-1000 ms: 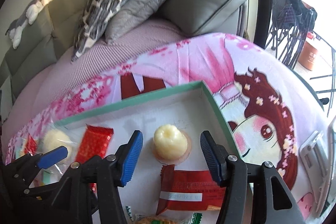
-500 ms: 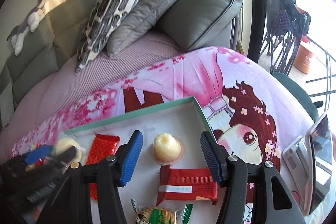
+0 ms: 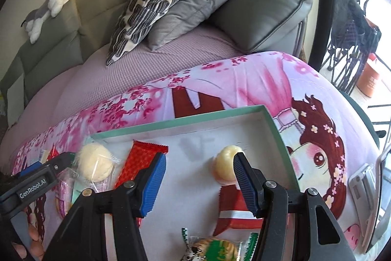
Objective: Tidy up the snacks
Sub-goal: 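Move both tools back over the remaining snack pile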
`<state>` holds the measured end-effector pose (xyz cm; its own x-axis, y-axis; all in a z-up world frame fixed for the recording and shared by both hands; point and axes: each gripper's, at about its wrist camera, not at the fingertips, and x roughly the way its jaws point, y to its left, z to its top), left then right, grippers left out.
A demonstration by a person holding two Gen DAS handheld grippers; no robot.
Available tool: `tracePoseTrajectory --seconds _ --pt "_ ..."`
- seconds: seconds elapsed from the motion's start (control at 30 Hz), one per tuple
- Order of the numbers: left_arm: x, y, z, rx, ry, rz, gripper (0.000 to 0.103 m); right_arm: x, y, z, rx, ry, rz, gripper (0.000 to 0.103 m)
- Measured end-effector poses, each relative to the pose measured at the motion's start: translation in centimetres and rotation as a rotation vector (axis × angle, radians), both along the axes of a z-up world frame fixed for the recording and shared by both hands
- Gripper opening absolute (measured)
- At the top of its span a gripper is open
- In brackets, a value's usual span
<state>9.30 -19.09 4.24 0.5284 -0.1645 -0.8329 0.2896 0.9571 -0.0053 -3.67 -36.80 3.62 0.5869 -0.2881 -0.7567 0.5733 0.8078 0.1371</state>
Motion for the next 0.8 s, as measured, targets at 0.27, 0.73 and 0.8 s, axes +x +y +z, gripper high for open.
tracePoseTrajectory --seconds 0.27,0.73,0.8 --pt "0.0 0.3 -0.4 -0.011 -0.013 0.017 0.095 0.8 0.3 -0.7 -0.024 0.030 0.004 0.091" --pt "-0.1 1.6 0.0 -0.026 -0.064 0.057 0.097 0.8 0.1 -1.0 -0.013 0.036 -0.022 0.103" --pt "-0.2 2.0 0.2 -0.037 -0.074 0.056 0.097 0.8 0.1 -0.9 0.004 0.020 -0.021 0.103"
